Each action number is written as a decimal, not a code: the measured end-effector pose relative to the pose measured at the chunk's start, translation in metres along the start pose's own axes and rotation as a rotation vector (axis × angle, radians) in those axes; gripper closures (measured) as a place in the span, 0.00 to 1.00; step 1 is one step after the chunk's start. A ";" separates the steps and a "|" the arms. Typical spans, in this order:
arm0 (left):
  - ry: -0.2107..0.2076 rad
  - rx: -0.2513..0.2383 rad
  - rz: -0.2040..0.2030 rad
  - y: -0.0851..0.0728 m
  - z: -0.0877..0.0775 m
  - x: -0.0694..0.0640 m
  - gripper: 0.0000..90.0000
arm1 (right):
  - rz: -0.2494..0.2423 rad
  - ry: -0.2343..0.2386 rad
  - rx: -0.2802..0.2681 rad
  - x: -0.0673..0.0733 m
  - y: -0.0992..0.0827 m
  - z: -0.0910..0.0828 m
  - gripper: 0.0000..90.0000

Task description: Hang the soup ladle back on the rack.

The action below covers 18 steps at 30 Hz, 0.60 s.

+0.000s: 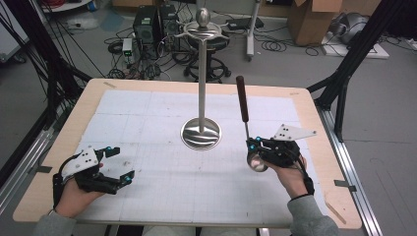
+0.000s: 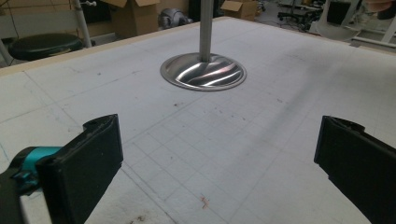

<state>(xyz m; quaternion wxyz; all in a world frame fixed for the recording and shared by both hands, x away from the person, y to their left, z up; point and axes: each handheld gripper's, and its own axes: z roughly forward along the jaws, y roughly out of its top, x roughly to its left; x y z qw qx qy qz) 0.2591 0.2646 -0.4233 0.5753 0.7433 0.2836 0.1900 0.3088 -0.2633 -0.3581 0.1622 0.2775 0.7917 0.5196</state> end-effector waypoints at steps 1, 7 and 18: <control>0.001 0.000 -0.002 0.000 0.000 0.000 0.02 | -0.002 0.000 -0.009 -0.001 0.001 0.001 0.94; 0.002 -0.001 0.001 0.000 0.000 0.000 0.02 | -0.005 -0.004 -0.027 -0.004 0.008 0.008 0.94; 0.003 -0.028 -0.001 0.001 -0.003 0.001 0.02 | 0.009 0.001 -0.056 -0.011 0.021 0.009 0.94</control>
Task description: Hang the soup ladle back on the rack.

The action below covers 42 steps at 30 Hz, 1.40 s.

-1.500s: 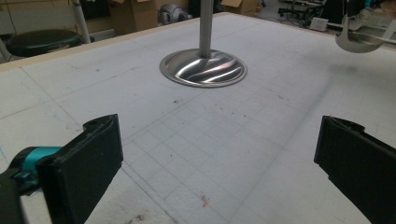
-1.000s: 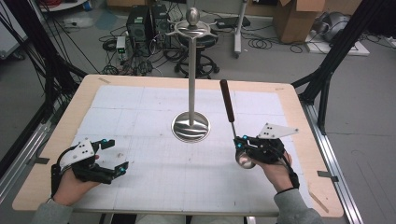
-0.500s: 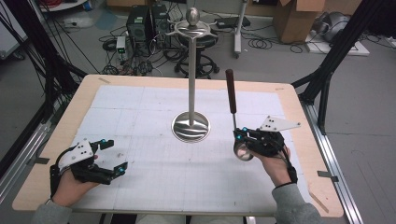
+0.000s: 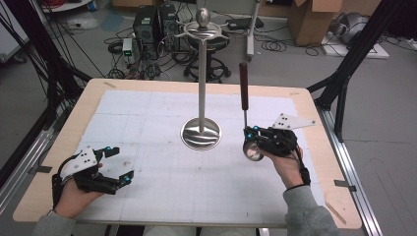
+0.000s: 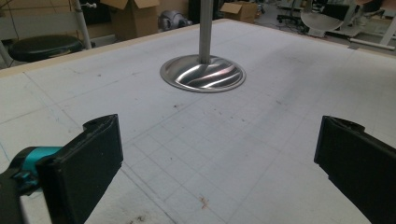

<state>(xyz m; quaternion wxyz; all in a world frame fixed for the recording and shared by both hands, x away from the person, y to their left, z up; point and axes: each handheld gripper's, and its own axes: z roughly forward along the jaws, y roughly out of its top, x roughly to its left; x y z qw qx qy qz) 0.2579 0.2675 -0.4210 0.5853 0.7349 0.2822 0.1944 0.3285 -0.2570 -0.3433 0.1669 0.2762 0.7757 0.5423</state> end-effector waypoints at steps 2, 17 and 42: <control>0.003 -0.012 -0.007 0.000 -0.001 0.000 0.02 | -0.001 0.002 -0.009 0.000 0.003 0.000 0.94; -0.004 -0.022 -0.029 0.001 -0.003 0.001 0.02 | 0.008 -0.007 -0.026 -0.015 0.013 0.007 0.94; -0.012 -0.001 -0.036 0.000 -0.001 0.001 0.02 | -0.006 -0.020 -0.028 -0.010 0.051 0.024 0.94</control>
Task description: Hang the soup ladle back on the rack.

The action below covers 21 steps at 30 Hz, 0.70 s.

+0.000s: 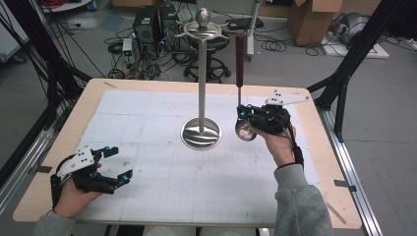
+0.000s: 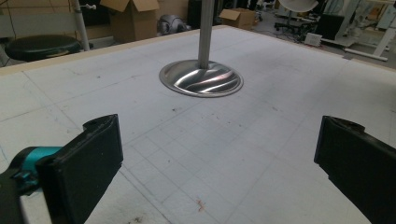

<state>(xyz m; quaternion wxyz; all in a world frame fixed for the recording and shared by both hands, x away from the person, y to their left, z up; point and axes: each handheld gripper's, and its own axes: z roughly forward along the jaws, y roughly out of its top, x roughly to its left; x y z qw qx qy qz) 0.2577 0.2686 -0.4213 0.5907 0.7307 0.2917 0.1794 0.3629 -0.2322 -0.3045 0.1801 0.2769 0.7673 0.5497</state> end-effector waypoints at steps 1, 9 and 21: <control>-0.002 0.001 0.002 0.000 0.000 0.000 0.02 | -0.005 0.001 0.001 0.000 0.001 0.000 0.94; -0.004 0.005 0.004 0.000 0.000 0.000 0.02 | -0.019 0.000 -0.005 0.004 0.010 0.005 0.94; -0.003 0.017 0.008 -0.001 0.002 -0.001 0.02 | -0.031 -0.006 0.012 0.006 0.016 0.010 0.94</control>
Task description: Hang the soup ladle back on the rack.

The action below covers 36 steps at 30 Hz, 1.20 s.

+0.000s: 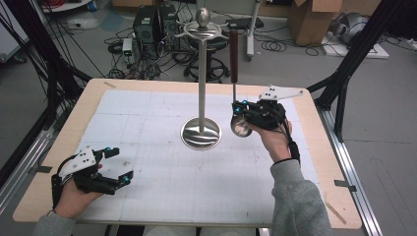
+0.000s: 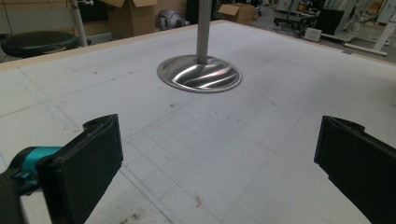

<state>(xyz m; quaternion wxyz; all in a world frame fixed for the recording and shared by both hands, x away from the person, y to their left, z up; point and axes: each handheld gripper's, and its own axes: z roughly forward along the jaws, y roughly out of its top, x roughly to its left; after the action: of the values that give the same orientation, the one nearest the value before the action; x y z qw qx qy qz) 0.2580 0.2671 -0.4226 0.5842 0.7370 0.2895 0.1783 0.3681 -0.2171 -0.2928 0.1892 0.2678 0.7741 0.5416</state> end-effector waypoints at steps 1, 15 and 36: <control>0.000 0.003 0.001 0.000 0.000 0.000 0.02 | 0.000 -0.001 0.000 0.000 0.000 0.001 0.94; 0.001 0.010 0.002 0.000 0.001 -0.001 0.02 | 0.000 -0.003 -0.001 -0.002 0.002 0.006 0.94; 0.001 0.009 0.008 -0.001 0.001 -0.001 0.02 | -0.006 -0.005 0.029 0.000 0.005 0.020 0.94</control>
<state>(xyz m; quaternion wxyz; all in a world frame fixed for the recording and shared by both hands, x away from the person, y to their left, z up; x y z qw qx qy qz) 0.2580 0.2655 -0.4236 0.5802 0.7405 0.2876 0.1797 0.3810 -0.2011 -0.2946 0.1891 0.2696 0.7822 0.5289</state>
